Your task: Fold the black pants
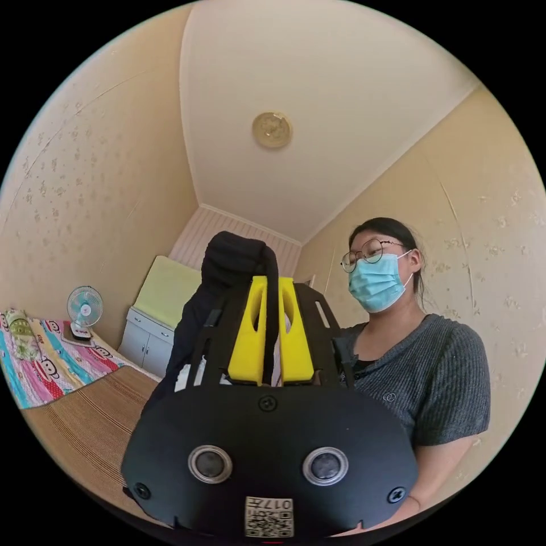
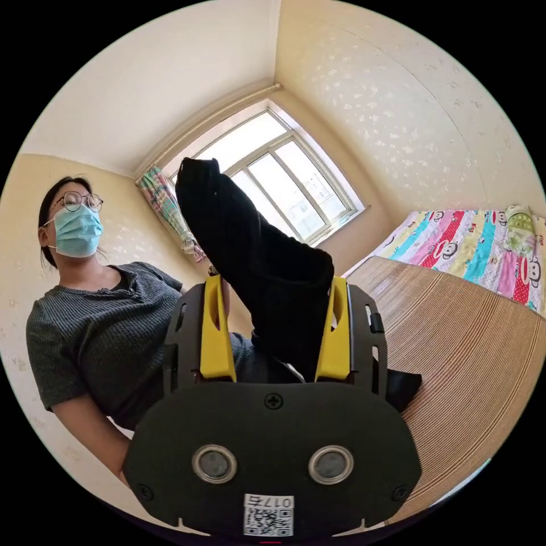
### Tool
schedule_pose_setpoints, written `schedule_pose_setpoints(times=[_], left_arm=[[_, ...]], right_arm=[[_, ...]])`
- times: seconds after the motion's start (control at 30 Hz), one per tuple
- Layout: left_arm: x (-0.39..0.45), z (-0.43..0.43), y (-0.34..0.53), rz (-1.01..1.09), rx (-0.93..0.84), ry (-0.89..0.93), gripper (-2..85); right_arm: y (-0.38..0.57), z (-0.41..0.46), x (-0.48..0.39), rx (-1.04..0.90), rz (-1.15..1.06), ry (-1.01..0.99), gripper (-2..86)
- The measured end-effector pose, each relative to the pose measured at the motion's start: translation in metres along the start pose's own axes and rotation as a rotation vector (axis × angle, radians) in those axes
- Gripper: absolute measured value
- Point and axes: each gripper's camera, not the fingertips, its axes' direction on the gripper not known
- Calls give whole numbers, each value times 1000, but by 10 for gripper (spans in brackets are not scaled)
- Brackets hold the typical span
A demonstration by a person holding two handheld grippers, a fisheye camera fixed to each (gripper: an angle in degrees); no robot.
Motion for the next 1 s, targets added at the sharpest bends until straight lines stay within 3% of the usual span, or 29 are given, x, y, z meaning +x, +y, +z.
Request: schedule_pose_setpoints(times=[0.2, 0.4, 0.53, 0.73, 0.8, 1.0], left_arm=[[18, 27, -30, 25, -26, 87, 28], [33, 7, -52, 59, 45, 184, 31], [49, -15, -70, 88, 60, 65, 33], [81, -26, -108, 94, -34, -357, 35], [94, -21, -119, 97, -9, -526, 34], [157, 13, -137, 299, 198, -622, 34]], right_arm=[[13, 38, 26, 206, 57, -199, 174], [-24, -44, -7, 389, -109, -221, 54], [-81, -109, -102, 405, -331, 36, 36], [-150, -141, -251, 442, -431, 554, 29], [-158, -138, -293, 478, -509, 630, 28], [-171, -133, -409, 650, -653, 816, 26]])
